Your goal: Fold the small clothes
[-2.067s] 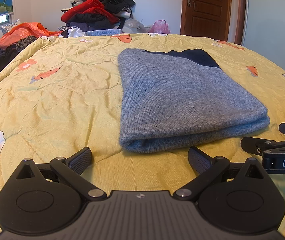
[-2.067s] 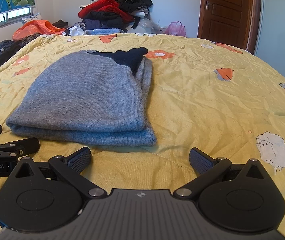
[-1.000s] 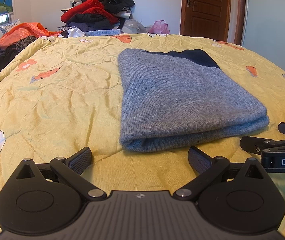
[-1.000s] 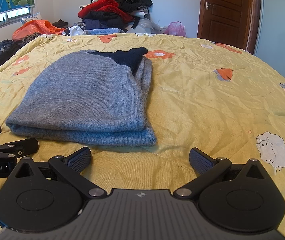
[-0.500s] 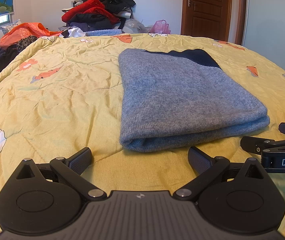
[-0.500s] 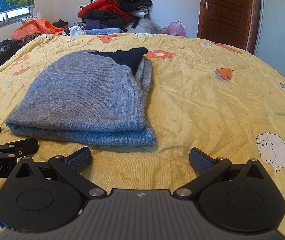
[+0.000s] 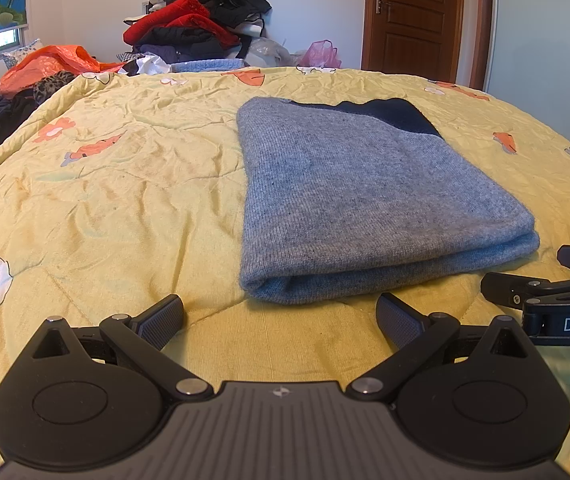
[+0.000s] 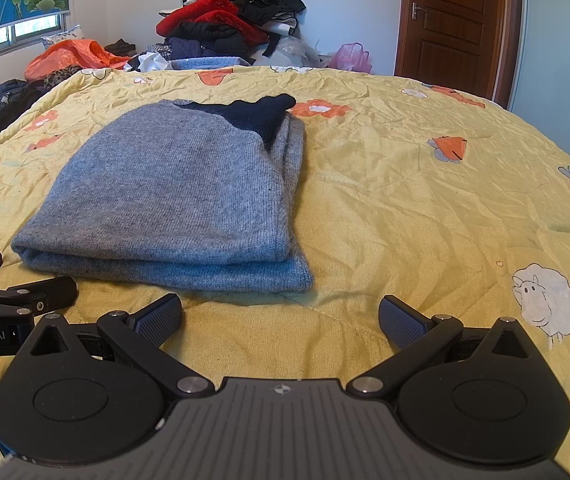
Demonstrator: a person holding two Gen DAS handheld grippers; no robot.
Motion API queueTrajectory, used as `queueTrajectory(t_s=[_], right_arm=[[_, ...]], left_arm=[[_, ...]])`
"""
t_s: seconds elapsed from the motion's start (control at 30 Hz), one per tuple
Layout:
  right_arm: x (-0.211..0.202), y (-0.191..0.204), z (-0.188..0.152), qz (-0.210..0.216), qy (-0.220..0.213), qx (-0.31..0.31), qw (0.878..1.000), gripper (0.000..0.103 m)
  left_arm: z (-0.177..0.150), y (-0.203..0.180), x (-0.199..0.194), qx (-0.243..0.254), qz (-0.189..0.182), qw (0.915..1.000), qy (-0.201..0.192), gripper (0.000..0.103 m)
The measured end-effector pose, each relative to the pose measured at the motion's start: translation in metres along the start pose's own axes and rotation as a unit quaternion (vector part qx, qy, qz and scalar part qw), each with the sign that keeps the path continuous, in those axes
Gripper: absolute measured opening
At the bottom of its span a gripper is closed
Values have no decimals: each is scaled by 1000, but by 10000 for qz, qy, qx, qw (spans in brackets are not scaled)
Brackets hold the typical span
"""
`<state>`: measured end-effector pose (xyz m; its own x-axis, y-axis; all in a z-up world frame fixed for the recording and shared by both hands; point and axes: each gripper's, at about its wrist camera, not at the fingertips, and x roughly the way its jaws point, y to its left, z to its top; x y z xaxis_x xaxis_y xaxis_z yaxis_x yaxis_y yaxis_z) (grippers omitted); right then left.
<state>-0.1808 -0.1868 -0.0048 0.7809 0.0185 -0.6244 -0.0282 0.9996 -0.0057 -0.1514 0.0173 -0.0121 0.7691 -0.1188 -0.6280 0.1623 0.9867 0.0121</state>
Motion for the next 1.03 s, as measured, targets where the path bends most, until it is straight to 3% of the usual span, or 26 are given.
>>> queueTrajectory(t_s=[0.23, 0.63, 0.83, 0.93, 1.03], right_arm=[[0, 0, 0, 0, 1, 2, 10000, 103], [0, 0, 0, 0, 0, 0, 10000, 103], [0, 0, 0, 0, -1, -1, 10000, 103], [0, 0, 0, 1, -1, 0, 10000, 103], [0, 0, 0, 0, 1, 0, 10000, 103]], left_arm=[[2, -2, -2, -60, 58, 9999, 95, 103], [10, -9, -6, -182, 124, 9977, 640, 103], [7, -6, -20, -397, 139, 9981, 450, 103], [9, -13, -34, -176, 436, 9987, 213, 103], [13, -18, -46, -26, 278, 9996, 20, 103]])
